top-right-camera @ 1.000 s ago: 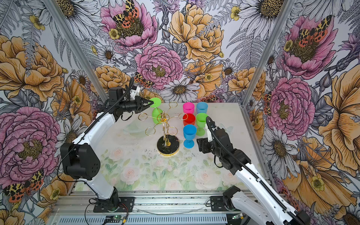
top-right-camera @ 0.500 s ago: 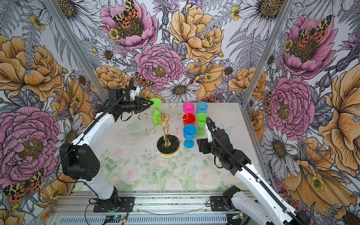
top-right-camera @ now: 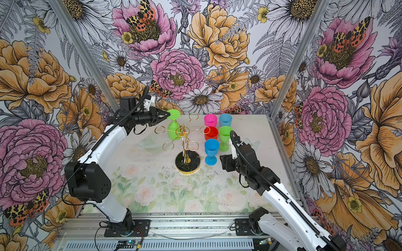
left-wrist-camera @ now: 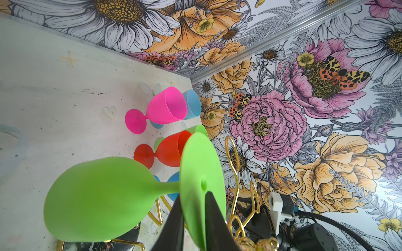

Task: Take the wine glass off the wine glass rack
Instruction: 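Pull the green glass along the rack arm with the left gripper, then lift the green glass off the rack toward the robot with the left gripper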

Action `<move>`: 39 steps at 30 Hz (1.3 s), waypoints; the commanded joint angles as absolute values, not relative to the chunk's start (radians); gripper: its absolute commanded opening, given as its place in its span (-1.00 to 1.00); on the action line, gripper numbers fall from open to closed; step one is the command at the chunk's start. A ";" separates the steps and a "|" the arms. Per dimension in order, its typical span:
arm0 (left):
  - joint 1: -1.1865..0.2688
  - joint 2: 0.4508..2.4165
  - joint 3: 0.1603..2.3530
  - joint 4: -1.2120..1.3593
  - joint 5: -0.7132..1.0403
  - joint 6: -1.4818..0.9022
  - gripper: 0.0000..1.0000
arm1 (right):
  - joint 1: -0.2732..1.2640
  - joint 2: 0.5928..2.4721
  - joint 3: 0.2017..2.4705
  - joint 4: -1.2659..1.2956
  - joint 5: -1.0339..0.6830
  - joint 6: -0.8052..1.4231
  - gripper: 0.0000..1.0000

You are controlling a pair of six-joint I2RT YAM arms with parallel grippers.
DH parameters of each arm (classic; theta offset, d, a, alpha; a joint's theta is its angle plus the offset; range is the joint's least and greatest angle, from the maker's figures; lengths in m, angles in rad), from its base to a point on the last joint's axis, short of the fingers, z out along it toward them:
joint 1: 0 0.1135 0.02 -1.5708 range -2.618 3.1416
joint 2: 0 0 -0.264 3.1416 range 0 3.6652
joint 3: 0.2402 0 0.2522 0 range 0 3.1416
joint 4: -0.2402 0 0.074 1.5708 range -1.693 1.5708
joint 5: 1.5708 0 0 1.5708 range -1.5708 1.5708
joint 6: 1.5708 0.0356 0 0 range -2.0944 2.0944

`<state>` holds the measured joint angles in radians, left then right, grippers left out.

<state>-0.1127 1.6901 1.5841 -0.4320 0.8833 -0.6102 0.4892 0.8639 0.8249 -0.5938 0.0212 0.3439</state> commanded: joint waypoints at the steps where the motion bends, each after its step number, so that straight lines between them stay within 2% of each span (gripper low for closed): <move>1: -0.103 1.652 1.608 -0.442 0.871 -0.575 -0.64 | 0.482 0.842 0.815 -0.589 0.031 0.352 0.44; 19: -0.090 1.606 1.580 -0.445 0.882 -0.579 -0.78 | 0.482 0.842 0.810 -0.590 0.031 0.358 0.44; 39: -0.157 1.569 1.573 -0.445 0.947 -0.635 -0.99 | 0.482 0.838 0.802 -0.586 0.035 0.368 0.44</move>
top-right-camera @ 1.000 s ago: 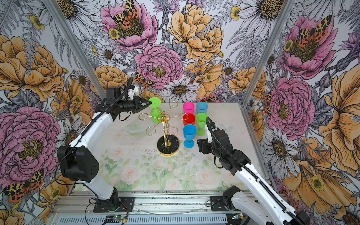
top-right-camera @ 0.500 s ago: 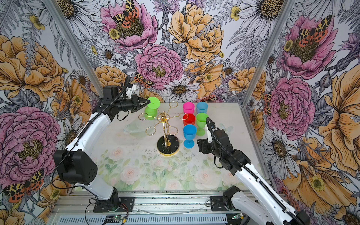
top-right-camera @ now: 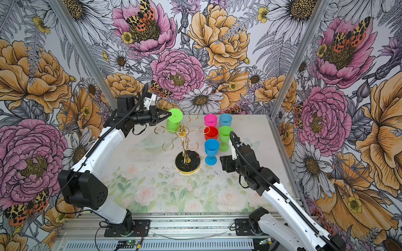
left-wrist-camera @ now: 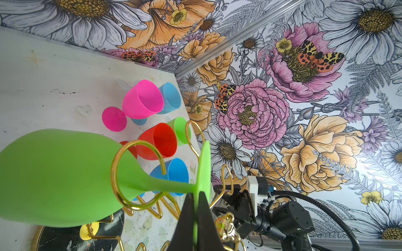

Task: Take the wine glass off the wine glass rack
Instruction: 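Lift the green glass off the rack toward the robot with the left gripper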

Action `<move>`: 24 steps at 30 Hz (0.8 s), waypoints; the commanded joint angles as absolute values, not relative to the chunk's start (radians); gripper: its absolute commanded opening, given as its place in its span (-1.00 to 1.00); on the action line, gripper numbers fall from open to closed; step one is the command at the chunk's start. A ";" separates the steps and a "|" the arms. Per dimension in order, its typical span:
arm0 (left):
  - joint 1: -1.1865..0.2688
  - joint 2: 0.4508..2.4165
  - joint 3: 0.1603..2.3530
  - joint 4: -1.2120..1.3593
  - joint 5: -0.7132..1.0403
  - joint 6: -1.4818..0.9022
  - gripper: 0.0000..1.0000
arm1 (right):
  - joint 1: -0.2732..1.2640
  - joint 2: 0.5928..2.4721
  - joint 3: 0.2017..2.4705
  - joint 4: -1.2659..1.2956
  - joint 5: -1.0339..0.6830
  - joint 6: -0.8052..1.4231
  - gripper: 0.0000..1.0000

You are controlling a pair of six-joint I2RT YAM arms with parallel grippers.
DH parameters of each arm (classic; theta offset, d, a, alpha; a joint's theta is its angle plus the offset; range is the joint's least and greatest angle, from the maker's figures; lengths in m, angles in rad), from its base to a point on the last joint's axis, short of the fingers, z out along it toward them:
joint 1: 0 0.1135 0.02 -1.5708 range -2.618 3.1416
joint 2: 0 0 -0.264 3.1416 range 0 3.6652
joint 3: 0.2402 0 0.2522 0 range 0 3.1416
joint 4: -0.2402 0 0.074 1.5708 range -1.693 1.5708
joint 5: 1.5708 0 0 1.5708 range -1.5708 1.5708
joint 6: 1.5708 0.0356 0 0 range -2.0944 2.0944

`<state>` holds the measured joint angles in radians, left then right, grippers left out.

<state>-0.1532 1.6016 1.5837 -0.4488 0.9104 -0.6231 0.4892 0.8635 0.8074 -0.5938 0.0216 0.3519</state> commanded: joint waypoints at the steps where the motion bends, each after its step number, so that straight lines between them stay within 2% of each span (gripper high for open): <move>1: -0.163 1.567 1.569 -0.445 0.953 -0.636 -1.00 | 0.482 0.838 0.801 -0.586 0.037 0.370 0.44; 17: -0.186 1.617 1.605 -0.424 1.002 -0.647 -1.00 | 0.482 0.816 0.795 -0.586 0.043 0.379 0.45; 24: -0.186 1.698 1.656 -0.284 1.071 -0.766 -1.00 | 0.482 0.803 0.789 -0.590 0.044 0.379 0.45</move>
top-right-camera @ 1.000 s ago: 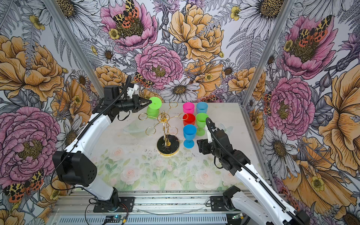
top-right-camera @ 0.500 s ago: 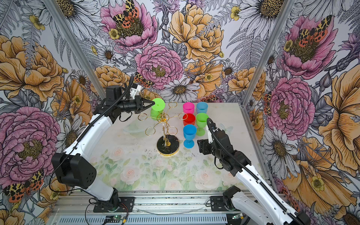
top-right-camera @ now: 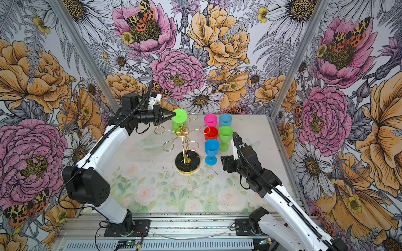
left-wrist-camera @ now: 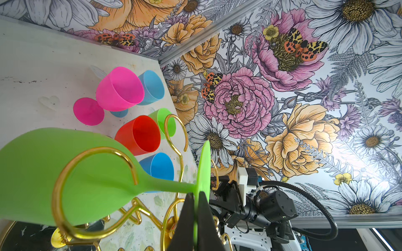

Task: Take the wine glass off the wine glass rack
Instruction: 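Lift the green glass off the rack toward the robot with the left gripper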

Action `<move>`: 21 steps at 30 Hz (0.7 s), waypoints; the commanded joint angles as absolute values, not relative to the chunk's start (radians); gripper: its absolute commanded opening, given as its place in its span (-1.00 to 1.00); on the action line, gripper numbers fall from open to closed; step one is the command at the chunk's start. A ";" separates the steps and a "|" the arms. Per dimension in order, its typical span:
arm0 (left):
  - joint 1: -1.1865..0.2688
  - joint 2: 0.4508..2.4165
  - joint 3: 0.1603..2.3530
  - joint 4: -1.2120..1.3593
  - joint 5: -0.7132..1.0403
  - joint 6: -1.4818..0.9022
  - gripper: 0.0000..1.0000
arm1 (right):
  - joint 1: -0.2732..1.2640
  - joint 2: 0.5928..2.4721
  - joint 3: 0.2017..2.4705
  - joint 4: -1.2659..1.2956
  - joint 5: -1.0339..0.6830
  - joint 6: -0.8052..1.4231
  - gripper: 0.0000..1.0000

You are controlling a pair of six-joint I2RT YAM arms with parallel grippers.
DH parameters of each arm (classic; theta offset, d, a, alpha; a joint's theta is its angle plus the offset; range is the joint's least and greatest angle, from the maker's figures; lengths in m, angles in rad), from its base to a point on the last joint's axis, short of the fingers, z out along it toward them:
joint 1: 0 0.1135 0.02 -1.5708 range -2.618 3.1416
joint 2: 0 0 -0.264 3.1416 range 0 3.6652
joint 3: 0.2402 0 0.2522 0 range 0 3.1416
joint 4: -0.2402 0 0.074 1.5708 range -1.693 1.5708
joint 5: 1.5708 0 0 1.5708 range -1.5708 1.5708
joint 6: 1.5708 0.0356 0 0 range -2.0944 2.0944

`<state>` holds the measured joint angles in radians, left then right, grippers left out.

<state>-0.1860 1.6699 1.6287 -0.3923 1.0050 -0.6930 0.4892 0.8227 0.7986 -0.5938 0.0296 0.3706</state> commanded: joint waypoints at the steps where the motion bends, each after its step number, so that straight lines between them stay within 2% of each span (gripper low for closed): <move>1: -0.185 1.705 1.647 -0.230 1.083 -0.807 -0.99 | 0.482 0.800 0.787 -0.589 0.044 0.380 0.45; 4: -0.171 1.722 1.602 0.016 1.102 -0.989 -1.00 | 0.482 0.791 0.783 -0.589 0.046 0.379 0.45; 6: -0.156 1.733 1.601 0.089 1.094 -1.032 -1.00 | 0.483 0.789 0.781 -0.589 0.044 0.380 0.46; 17: -0.033 1.687 1.587 0.088 0.928 -0.988 -1.00 | 0.482 0.781 0.776 -0.589 0.037 0.386 0.46; 21: 0.019 1.613 1.534 -0.021 0.826 -0.879 -1.00 | 0.482 0.782 0.774 -0.589 0.035 0.389 0.46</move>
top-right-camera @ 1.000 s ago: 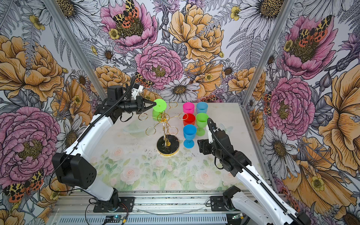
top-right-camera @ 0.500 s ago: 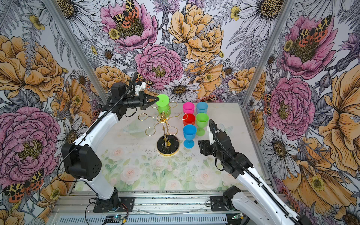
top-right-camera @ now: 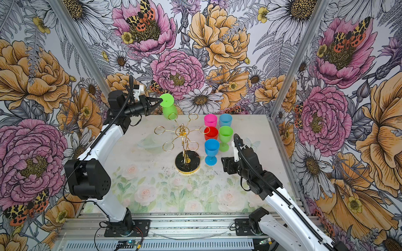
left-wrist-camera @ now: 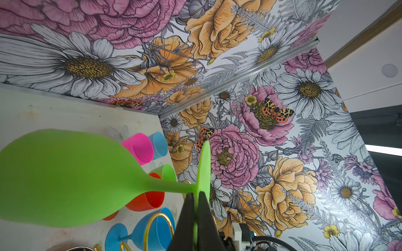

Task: Take the wine glass off the wine glass rack
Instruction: 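Lift the green glass off the rack toward the robot with the left gripper, then swing the green glass upright toward the standing glasses with the left gripper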

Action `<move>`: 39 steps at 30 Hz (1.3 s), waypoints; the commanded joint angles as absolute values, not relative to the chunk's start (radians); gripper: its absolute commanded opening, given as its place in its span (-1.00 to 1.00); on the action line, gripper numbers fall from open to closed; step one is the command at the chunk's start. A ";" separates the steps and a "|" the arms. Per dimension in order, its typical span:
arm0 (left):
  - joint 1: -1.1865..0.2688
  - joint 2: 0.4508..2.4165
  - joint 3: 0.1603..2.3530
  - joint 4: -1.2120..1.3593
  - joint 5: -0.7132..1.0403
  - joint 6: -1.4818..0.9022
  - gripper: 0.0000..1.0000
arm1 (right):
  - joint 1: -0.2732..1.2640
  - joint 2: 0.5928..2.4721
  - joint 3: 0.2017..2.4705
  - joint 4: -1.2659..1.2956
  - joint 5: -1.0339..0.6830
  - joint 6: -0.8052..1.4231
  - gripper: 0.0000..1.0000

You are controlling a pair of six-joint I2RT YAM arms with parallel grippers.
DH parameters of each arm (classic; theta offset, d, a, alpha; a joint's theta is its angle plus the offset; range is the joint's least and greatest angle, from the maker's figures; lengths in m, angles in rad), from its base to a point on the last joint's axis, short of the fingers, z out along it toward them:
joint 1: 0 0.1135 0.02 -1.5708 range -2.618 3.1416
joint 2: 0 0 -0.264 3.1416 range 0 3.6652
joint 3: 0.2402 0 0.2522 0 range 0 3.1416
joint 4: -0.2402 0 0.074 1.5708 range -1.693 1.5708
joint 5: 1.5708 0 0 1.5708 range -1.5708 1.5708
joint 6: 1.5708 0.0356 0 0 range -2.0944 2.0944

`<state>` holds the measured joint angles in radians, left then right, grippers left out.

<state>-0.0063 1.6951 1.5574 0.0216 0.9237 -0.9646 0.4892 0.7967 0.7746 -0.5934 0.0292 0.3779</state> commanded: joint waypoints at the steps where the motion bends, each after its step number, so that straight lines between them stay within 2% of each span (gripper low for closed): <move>1: 0.029 1.589 1.523 -0.073 0.796 -0.834 -1.00 | 0.482 0.783 0.774 -0.589 0.035 0.390 0.46; 7: 0.050 1.410 1.440 -0.367 0.529 -0.585 -1.00 | 0.482 0.782 0.784 -0.590 0.026 0.393 0.46; 12: 0.065 1.203 1.286 -0.511 0.414 -0.485 -1.00 | 0.482 0.774 0.787 -0.591 0.001 0.399 0.46; 17: 0.054 0.987 1.152 -0.743 0.406 -0.383 -1.00 | 0.482 0.785 0.788 -0.595 -0.021 0.401 0.46; 22: 0.009 0.782 1.050 -0.878 0.557 -0.374 -1.00 | 0.483 0.815 0.801 -0.605 -0.061 0.407 0.46; 28: -0.178 0.620 0.971 -0.997 0.707 -0.401 -1.00 | 0.487 0.862 0.816 -0.616 -0.108 0.423 0.45; 33: -0.395 0.502 0.936 -0.997 0.651 -0.502 -1.00 | 0.492 0.881 0.822 -0.623 -0.121 0.435 0.46; 39: -0.526 0.477 0.916 -0.996 0.606 -0.511 -1.00 | 0.509 0.955 0.854 -0.637 -0.133 0.449 0.44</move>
